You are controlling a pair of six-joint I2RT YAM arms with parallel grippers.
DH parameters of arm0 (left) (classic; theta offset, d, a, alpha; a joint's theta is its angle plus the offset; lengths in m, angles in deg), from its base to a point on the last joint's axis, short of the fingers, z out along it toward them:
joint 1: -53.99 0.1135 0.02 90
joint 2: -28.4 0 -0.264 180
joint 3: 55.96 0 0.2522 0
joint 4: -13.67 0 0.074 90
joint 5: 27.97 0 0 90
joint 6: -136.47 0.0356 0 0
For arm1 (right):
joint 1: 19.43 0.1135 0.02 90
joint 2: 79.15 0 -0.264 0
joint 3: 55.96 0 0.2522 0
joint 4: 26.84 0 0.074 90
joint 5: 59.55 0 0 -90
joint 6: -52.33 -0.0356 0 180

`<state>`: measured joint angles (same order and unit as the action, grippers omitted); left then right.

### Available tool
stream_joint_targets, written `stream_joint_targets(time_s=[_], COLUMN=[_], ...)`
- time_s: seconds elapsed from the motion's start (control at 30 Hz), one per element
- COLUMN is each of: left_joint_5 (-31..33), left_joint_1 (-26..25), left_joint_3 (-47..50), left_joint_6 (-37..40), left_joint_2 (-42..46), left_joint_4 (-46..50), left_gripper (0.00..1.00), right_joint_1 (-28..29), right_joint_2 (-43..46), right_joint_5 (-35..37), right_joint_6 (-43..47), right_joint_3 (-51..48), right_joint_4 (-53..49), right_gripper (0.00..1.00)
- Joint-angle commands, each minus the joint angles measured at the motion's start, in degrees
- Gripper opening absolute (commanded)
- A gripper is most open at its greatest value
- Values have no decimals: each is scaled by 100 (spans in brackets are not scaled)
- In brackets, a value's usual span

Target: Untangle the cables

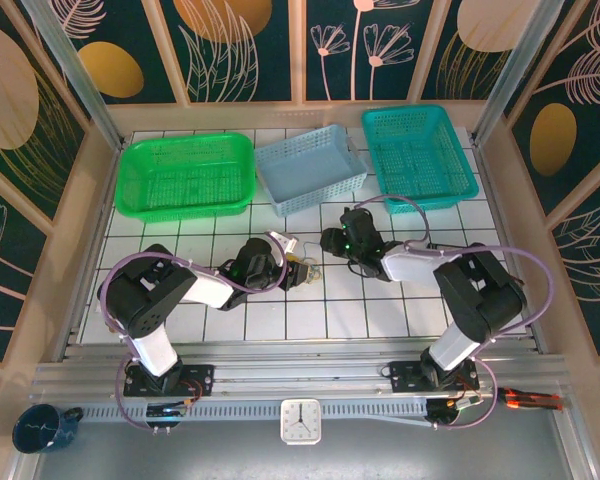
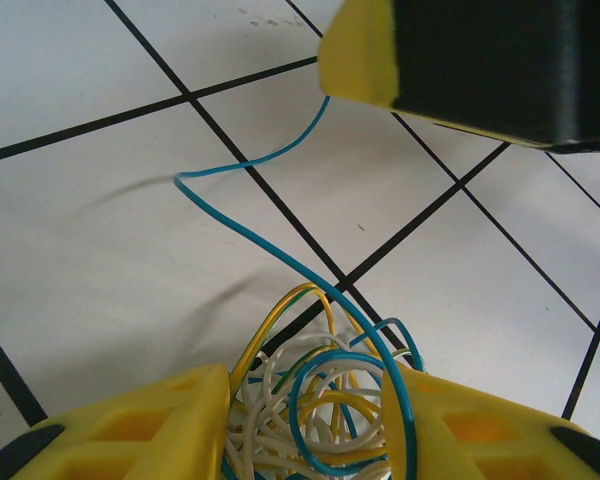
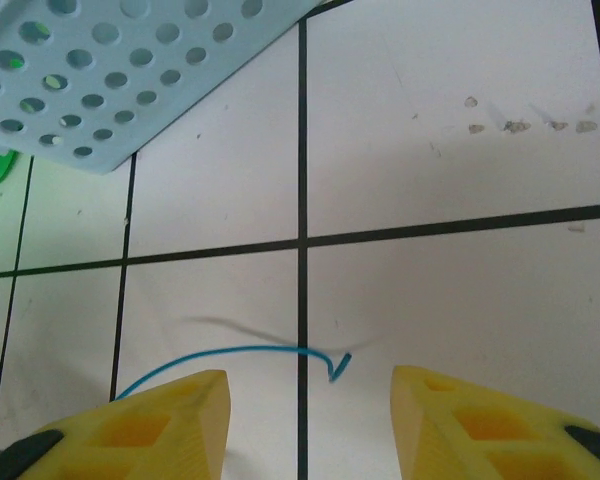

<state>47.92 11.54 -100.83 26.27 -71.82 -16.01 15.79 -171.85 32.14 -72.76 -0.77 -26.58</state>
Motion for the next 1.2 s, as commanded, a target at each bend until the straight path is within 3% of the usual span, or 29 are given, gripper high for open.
stream_joint_targets(time_s=[0.0,0.33,0.5,0.63,0.97,1.17], left_joint_5=[4,-16,-22,-22,-29,-66], left_joint_1=[-27,-32,-31,-33,-34,-32], left_joint_3=[-35,-35,-26,-24,-14,-26], left_joint_6=[15,12,6,-5,3,3], left_joint_2=[12,12,-7,-6,-44,-165], left_joint_4=[55,38,26,29,-7,-33], left_gripper=[44,44,44,44,45,46], right_joint_1=[-42,-93,-138,-134,-135,-129], right_joint_2=[-173,-545,-786,-812,381,1393], right_joint_5=[85,101,95,31,-46,-315], right_joint_6=[-58,-77,-18,55,232,412], right_joint_3=[163,229,313,339,422,1213], right_joint_4=[236,397,502,549,198,-230], right_gripper=[45,35,20,0,0,0])
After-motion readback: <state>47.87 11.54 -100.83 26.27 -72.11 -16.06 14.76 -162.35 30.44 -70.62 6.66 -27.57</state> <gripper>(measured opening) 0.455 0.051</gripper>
